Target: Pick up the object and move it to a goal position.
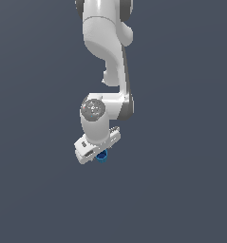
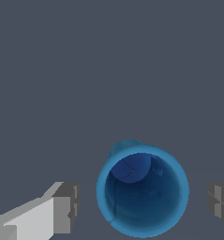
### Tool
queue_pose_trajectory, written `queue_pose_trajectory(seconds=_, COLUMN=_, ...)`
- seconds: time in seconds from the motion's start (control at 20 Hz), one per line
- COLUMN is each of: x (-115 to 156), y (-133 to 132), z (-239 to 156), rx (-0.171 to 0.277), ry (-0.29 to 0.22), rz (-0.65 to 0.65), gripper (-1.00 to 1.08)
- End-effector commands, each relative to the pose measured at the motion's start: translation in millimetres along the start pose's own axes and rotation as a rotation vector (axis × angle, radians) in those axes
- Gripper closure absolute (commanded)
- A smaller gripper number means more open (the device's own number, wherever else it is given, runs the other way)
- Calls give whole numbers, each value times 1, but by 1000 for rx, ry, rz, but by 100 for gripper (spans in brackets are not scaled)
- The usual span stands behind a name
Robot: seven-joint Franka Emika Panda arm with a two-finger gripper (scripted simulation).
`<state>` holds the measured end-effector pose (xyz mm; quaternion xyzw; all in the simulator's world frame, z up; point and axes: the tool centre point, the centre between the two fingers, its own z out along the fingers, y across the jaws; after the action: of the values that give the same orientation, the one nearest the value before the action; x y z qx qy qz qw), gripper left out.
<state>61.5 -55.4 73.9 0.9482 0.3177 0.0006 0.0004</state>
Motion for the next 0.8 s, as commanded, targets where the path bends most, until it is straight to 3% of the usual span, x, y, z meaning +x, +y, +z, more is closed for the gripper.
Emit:
queue_pose_trajectory(seconds=0.0, x=-1, y=-1, z=14, rx=1, ry=-1, rz=-1, gripper=-92)
queue_pose_trajectory(seconds=0.45, x=0, y=0, z=34, rx=1, ry=-1, rz=-3, gripper=-92)
queue_pose_trajectory(seconds=0.5, x=0, y=0, z=34, rx=1, ry=-1, rz=-3, gripper=108)
queue_pose_trajectory(seconds=0.75, x=0, y=0, z=34, rx=1, ry=-1, rz=-3, gripper=108)
